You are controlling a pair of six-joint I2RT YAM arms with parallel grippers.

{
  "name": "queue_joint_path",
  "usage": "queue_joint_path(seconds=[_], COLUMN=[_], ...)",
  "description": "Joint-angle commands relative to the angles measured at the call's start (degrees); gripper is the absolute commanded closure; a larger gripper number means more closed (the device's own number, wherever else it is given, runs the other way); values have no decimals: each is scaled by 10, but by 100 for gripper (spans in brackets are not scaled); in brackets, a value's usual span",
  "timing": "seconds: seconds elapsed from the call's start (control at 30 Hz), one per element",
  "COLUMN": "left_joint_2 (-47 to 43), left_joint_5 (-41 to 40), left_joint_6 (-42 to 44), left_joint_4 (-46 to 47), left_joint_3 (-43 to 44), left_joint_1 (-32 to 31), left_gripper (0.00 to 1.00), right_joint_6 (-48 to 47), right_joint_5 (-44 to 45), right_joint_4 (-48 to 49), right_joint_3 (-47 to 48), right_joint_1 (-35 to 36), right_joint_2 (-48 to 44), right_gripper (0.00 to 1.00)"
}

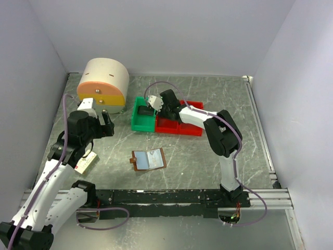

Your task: Take the credit cards out of the card holder

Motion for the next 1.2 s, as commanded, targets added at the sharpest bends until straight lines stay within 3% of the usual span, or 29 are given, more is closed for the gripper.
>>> queue_joint_path(seconds=[0.0, 0.7, 1.17], left_joint_2=[7, 15, 21], left_joint_5=[13, 25, 31], left_joint_6=[6, 8, 10], left_joint_4=[12, 11, 12], left_joint_3=[5, 8, 7], left_joint_1=[3, 3, 3], left_gripper=[0, 1, 1], right_joint_6=[26, 41, 34], right_joint_5=[-26, -11, -35], right_joint_4=[-2, 22, -23], right_joint_3=[13, 3, 17], right_joint_1=[-5, -6, -6], right_joint_2=[-27, -43, -33], right_gripper=[54, 54, 53])
